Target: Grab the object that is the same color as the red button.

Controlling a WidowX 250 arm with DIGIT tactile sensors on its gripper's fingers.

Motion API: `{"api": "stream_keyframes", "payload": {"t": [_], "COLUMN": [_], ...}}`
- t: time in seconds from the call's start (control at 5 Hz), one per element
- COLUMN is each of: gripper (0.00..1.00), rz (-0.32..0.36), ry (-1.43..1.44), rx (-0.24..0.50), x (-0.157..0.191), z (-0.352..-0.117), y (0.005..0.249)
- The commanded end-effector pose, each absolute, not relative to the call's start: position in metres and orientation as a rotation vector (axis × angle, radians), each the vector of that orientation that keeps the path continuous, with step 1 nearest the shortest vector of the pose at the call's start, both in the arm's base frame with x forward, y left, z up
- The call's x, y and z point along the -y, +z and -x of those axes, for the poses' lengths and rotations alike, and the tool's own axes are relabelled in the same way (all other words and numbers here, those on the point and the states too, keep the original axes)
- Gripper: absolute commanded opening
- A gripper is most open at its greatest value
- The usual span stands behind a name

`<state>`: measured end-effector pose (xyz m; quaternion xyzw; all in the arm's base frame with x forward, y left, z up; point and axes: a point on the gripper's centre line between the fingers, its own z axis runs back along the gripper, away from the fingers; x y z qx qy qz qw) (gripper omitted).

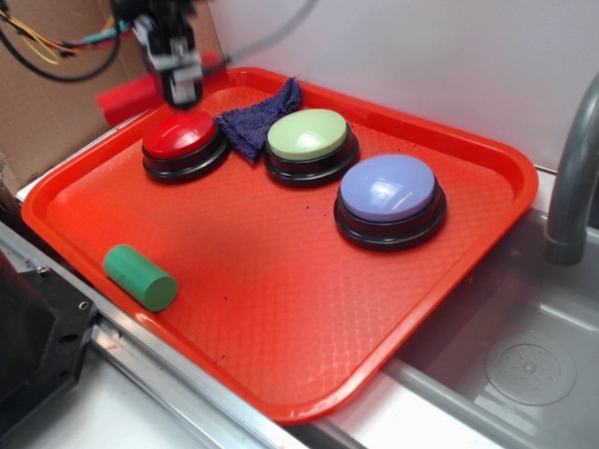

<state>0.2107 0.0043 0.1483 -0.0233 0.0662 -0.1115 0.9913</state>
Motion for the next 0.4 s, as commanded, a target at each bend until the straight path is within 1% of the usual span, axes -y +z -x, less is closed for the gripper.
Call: {"api": "stream_keyframes", "payload": {"t": [0.0,0.2], "gripper": [0.0,0.0], "rz": [0.078,0.034], "ry": [-0.05,-0.061], "rx": [0.007,-0.026], "x": [-0.0108,-0.0084], "z": [-0.21,-0.2173], "y": [0.2044,0.197]}}
